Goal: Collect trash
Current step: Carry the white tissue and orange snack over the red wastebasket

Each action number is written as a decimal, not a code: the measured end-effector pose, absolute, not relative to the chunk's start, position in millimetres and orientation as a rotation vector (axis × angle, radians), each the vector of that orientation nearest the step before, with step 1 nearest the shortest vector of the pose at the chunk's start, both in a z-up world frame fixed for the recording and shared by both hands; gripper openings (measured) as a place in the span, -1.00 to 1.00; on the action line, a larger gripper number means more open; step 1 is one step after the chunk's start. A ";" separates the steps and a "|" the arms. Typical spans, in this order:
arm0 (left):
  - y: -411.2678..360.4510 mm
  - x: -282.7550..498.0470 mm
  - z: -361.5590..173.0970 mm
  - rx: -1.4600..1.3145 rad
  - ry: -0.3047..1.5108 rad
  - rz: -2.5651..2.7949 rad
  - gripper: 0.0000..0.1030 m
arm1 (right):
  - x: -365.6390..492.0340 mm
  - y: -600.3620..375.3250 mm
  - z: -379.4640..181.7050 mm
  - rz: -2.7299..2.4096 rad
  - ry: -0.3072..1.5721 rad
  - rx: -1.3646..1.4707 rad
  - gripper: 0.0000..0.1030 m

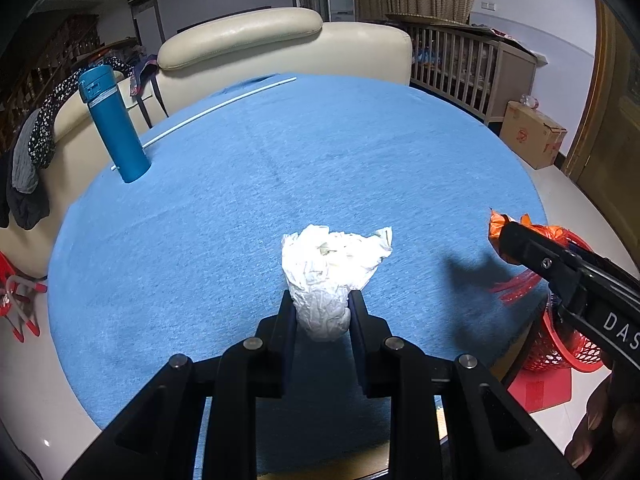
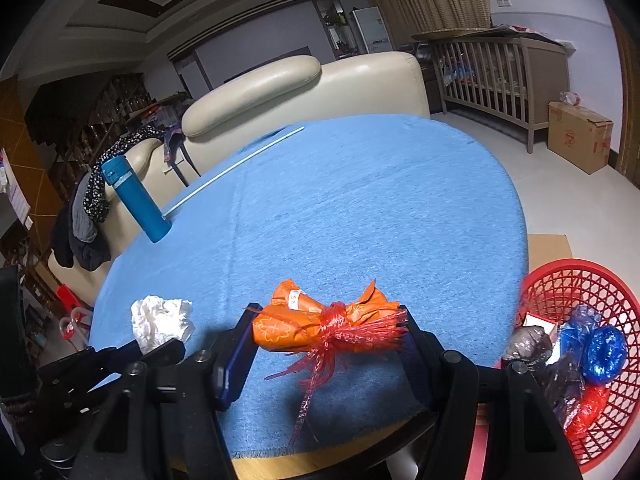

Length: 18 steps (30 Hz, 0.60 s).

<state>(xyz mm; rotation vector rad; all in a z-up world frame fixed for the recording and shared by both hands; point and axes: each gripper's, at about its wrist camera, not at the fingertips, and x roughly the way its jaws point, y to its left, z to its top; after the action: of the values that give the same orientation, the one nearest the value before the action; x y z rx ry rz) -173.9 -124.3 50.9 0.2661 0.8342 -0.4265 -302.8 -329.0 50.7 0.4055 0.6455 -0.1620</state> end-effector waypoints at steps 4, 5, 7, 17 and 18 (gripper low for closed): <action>-129.3 -177.2 52.2 0.277 0.830 -0.443 -0.49 | -309.9 -335.2 51.5 -0.175 0.636 0.414 0.32; -131.4 -178.5 52.8 0.282 0.828 -0.449 -0.49 | -312.5 -337.6 51.7 -0.180 0.633 0.418 0.32; -135.0 -179.7 54.5 0.287 0.823 -0.460 -0.49 | -316.7 -341.3 52.1 -0.188 0.628 0.423 0.32; -167.8 -198.5 65.7 0.338 0.783 -0.557 -0.49 | -347.8 -373.8 57.6 -0.256 0.585 0.465 0.32; -171.8 -199.6 67.6 0.340 0.780 -0.567 -0.49 | -350.7 -377.4 58.5 -0.264 0.582 0.468 0.32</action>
<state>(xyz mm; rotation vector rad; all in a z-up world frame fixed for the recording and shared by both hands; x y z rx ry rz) -199.6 -171.8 67.6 0.3403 0.7800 -0.5673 -350.7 -377.4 58.5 0.4677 0.5816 -0.2644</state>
